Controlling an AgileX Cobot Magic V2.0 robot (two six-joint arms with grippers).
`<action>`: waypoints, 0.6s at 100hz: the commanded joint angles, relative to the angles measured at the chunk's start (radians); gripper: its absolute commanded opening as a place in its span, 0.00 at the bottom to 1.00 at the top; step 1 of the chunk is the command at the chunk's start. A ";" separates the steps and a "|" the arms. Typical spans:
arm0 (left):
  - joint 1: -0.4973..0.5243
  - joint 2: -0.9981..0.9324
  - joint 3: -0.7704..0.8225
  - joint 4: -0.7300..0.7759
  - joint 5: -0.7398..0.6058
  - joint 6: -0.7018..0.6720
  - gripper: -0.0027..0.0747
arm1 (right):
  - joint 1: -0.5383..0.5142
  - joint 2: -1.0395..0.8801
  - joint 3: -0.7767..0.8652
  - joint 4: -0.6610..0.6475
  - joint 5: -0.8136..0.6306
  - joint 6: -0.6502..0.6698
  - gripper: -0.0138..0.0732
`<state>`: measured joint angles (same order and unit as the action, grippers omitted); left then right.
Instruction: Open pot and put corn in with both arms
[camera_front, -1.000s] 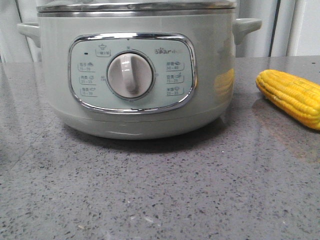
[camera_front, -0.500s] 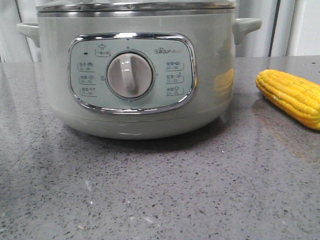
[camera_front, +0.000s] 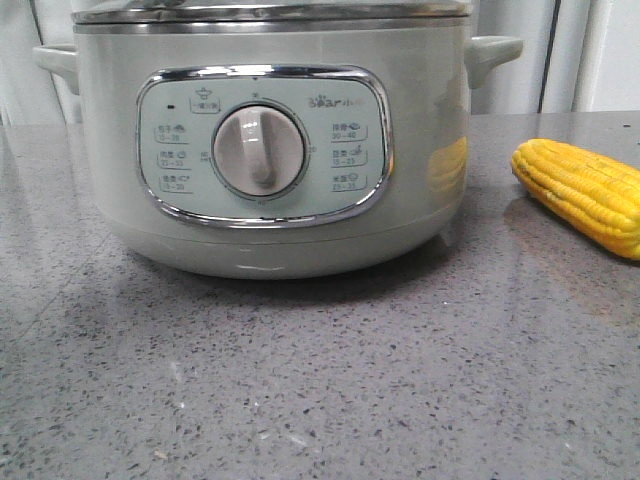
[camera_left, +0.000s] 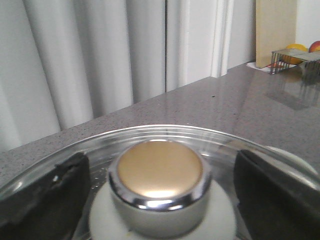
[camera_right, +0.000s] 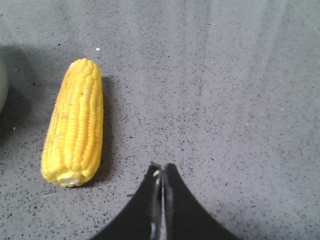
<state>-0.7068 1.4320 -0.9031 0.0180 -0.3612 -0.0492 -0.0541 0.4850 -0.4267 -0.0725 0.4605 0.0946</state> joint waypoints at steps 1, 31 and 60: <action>0.025 -0.015 -0.044 -0.008 -0.085 -0.001 0.72 | 0.002 0.011 -0.035 -0.001 -0.057 0.000 0.09; 0.039 -0.012 -0.044 -0.018 -0.087 -0.001 0.33 | 0.002 0.011 -0.037 0.019 -0.028 0.000 0.09; 0.037 -0.012 -0.044 -0.018 -0.093 -0.001 0.01 | 0.002 0.103 -0.183 0.203 0.143 -0.062 0.18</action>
<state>-0.6740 1.4461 -0.9178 0.0221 -0.3798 -0.0512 -0.0541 0.5396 -0.5140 0.0629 0.6177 0.0828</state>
